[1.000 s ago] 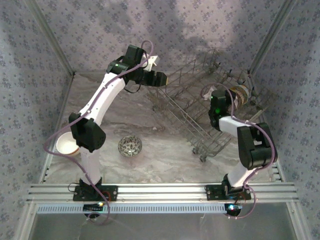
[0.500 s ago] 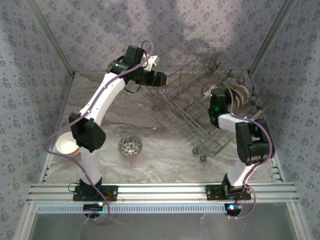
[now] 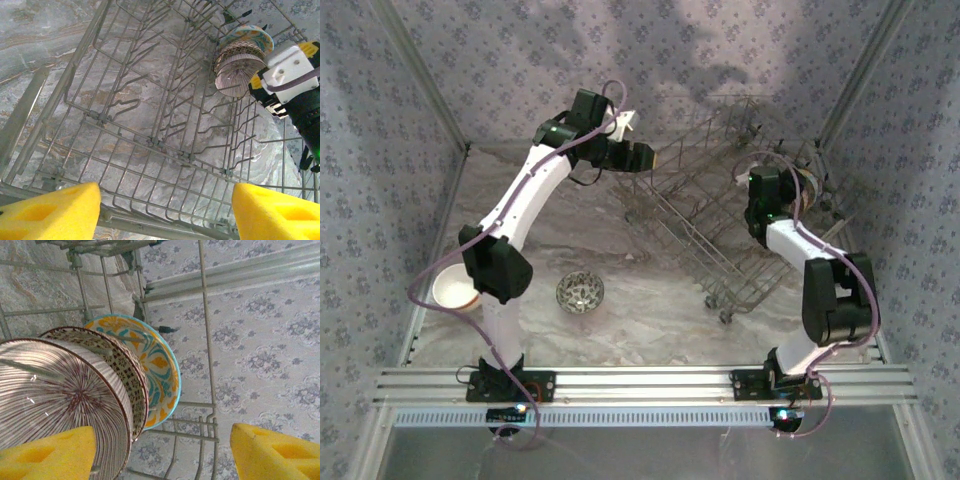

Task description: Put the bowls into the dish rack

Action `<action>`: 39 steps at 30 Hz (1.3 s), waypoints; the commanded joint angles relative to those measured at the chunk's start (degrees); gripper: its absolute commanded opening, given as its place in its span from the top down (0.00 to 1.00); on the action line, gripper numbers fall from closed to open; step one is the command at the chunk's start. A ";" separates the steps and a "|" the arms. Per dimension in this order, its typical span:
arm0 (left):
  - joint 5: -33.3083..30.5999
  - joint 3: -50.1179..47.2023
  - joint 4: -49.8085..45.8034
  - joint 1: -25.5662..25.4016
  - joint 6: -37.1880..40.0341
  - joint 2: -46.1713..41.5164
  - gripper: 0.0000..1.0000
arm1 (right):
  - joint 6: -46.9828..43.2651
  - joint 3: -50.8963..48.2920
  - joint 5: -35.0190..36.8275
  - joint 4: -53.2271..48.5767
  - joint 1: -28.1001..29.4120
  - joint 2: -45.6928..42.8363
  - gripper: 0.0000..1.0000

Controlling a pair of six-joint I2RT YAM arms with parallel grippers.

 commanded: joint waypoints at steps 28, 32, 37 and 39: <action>-9.75 -2.33 -6.24 -1.91 -8.29 -1.64 0.28 | 26.97 18.88 -19.59 -42.08 -0.48 -10.03 0.22; -11.25 -6.25 -2.78 -1.96 -10.92 -5.53 0.27 | 28.70 20.17 -20.06 -43.08 -0.89 -9.26 0.22; -10.24 -12.71 2.55 -2.25 -14.79 -10.26 0.26 | 29.76 21.24 -19.68 -43.90 -0.96 -8.06 0.22; -9.33 -14.51 3.56 -2.86 -16.02 -11.17 0.25 | 30.16 21.53 -19.75 -44.03 -1.14 -7.84 0.22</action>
